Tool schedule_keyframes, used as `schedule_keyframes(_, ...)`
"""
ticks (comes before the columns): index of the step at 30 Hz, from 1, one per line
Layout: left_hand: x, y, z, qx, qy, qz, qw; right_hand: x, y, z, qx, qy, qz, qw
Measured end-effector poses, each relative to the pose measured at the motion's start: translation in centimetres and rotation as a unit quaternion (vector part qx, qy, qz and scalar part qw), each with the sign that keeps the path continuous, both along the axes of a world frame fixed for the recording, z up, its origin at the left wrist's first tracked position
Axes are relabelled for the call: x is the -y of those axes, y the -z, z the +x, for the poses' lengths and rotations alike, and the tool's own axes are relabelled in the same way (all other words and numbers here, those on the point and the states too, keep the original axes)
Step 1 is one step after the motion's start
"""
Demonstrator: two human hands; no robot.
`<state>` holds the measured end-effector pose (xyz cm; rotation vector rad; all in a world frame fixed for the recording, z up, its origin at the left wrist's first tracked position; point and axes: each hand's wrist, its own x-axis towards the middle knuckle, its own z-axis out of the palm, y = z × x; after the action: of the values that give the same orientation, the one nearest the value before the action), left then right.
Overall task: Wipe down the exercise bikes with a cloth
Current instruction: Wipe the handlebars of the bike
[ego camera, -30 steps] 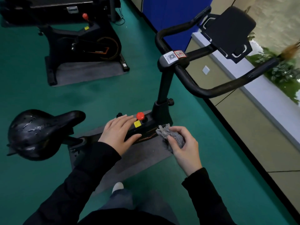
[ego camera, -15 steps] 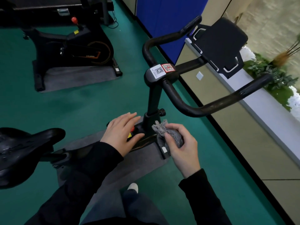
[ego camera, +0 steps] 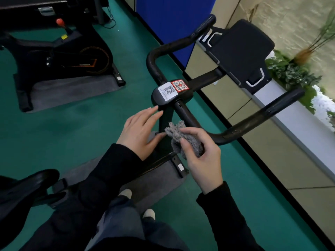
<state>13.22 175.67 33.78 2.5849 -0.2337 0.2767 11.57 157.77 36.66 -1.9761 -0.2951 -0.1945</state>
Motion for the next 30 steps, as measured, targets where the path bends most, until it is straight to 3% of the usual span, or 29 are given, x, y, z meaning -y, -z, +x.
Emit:
schedule_keyframes(5, -1.2, -0.5, 4.8, 0.025, 0.049, 0.009, 0.998, -2.4, -1.2, 2.4, 0.022, 0.123, 0.022, 0.992)
schedule_keyframes(10, -1.7, -0.6, 9.0, 0.049, 0.108, -0.021, 0.993, -4.2, -1.6, 5.8, 0.088, 0.263, -0.057, 0.959)
schedule_keyframes(15, -1.9, -0.2, 11.8, 0.071, 0.170, -0.057, 0.981, -5.6, -0.3, 8.0, 0.064, 0.247, -0.224, 0.941)
schedule_keyframes(19, -2.2, 0.1, 13.2, 0.082, 0.211, -0.097, 0.969, -5.9, 0.6, 7.4, 0.094, 0.232, -0.296, 0.922)
schedule_keyframes(23, -2.5, 0.3, 13.7, 0.081, 0.237, -0.122, 0.960, -6.6, 0.8, 7.1, 0.094, 0.262, -0.295, 0.914)
schedule_keyframes(30, -2.8, 0.5, 14.0, 0.071, 0.247, -0.129, 0.958, -6.8, -0.2, 9.9, 0.000, 0.301, -0.283, 0.911)
